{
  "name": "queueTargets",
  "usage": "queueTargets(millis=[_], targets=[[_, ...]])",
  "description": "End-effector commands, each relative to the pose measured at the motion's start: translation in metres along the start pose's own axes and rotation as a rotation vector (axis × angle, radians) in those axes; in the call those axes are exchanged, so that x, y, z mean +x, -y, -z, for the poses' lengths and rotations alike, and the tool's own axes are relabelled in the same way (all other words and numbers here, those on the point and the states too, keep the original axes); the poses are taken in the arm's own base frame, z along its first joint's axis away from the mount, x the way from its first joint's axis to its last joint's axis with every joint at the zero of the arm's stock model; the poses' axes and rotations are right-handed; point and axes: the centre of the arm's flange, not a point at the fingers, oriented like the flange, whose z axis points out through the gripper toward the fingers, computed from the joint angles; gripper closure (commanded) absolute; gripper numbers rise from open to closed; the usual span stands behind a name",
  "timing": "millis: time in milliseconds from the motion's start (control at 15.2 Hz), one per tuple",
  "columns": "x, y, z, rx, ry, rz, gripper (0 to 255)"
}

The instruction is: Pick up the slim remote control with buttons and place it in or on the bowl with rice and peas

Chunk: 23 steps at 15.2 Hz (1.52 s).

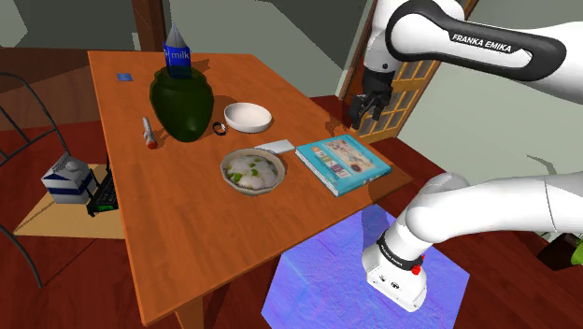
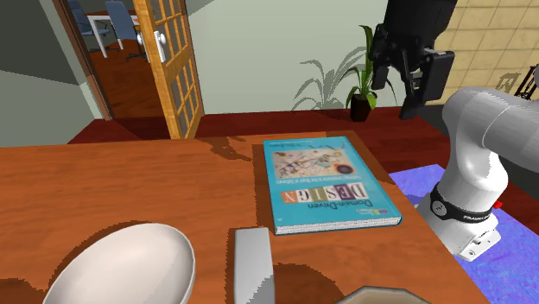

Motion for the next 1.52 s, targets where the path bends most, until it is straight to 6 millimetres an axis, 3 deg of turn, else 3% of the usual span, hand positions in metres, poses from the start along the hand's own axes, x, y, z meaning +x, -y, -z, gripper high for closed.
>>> queueTargets(millis=[0,330,726,1056,1452], targets=[[0.000,0.000,0.000,0.000,0.000,0.000,0],[0.054,-0.004,-0.030,0.002,-0.034,0.266,0],[0.118,0.010,-0.063,0.004,-0.074,0.585,0],[0.166,0.038,-0.089,0.006,-0.108,0.851,0],[0.214,0.086,-0.117,0.008,-0.149,1.171,0]])
